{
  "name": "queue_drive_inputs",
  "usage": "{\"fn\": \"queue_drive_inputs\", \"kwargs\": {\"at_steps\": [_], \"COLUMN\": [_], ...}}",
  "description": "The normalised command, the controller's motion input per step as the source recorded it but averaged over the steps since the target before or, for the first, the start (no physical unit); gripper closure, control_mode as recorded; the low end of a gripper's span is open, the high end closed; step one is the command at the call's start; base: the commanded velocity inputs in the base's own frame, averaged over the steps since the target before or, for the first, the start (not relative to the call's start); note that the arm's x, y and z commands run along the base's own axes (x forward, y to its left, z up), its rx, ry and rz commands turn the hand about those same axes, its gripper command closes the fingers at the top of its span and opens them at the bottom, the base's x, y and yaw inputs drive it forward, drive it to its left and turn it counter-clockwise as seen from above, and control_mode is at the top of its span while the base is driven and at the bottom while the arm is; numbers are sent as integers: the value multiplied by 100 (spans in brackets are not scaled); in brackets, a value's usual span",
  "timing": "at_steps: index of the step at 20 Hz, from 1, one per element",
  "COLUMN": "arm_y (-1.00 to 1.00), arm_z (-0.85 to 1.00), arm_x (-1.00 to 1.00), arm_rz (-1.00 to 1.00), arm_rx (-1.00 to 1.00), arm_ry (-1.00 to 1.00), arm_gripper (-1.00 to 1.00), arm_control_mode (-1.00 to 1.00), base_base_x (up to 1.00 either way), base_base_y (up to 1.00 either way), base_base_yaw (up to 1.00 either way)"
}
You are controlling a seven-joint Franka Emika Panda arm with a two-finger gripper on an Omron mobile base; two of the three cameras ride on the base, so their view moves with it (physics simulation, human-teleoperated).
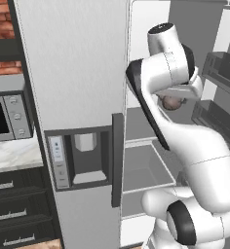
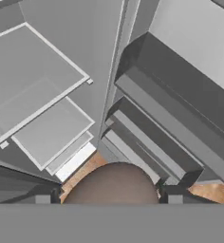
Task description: Pick the egg and butter from the fridge and place them by the bowl for mixing.
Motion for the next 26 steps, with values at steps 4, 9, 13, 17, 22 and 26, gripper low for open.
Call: {"fn": "queue_drive_inputs", "kwargs": {"at_steps": [4,9,13,17,22,26], "arm_y": [2,4,12,4,0,0], "arm_z": [-38,-33,-23,-25,-28,-7], "arm_x": [-57,-64,-54,-47,-23,-3], "arm_rz": [-4,0,0,2,0,0], "arm_rx": [22,17,6,0,1,0], "arm_ry": [0,9,8,0,2,1], "arm_gripper": [100,100,100,100,100,100], "arm_control_mode": [-100,-100,-100,-100,-100,-100], "base_base_x": [0,0,0,0,0,0], "base_base_y": [0,0,0,0,0,0], "base_base_yaw": [0,0,0,0,0,0]}}
